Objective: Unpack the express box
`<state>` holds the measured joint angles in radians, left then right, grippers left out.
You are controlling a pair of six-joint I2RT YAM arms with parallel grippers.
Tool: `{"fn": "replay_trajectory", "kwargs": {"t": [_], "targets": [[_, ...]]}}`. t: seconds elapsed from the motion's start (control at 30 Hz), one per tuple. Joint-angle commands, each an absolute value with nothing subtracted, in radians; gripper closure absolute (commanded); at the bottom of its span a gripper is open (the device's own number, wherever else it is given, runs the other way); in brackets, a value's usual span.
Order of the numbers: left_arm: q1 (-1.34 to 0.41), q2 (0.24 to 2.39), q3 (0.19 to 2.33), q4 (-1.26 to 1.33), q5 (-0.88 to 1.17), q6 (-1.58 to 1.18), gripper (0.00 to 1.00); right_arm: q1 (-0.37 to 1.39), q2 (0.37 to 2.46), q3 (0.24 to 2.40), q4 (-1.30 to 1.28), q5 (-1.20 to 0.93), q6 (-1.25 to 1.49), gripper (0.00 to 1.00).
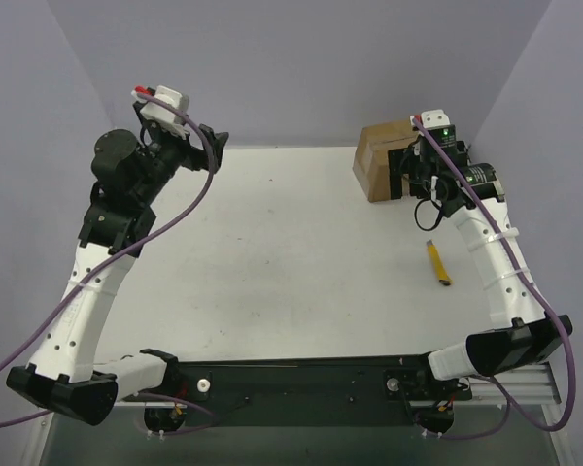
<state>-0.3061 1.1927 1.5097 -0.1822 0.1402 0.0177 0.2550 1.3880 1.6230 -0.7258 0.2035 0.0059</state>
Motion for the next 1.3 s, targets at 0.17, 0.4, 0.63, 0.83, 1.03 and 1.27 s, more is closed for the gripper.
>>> {"fn": "replay_trajectory", "kwargs": {"t": [0.17,0.4,0.63,0.83,1.03,1.27], "targets": [[-0.293,1.238,1.379,-0.406,0.221,0.127,0.03,0.193,1.561,1.799,-0.684,0.058,-0.025,0.12],[-0.301,1.232,1.347,-0.477,0.279,0.130,0.05,0.160,1.852,2.123,-0.638,0.084,0.032,0.16],[-0.299,1.233,1.307,-0.476,0.244,0.121,0.06,0.201,2.111,2.371,-0.597,0.109,0.008,0.08],[-0.298,1.253,1.312,-0.472,0.226,0.140,0.06,0.199,2.276,2.493,-0.551,0.060,-0.029,0.05],[-0.299,1.256,1.299,-0.472,0.218,0.147,0.06,0.210,2.313,2.428,-0.540,0.069,-0.149,0.06],[-0.298,1.246,1.259,-0.456,0.224,0.133,0.07,0.229,2.281,2.266,-0.635,-0.116,-0.290,0.32]]}}
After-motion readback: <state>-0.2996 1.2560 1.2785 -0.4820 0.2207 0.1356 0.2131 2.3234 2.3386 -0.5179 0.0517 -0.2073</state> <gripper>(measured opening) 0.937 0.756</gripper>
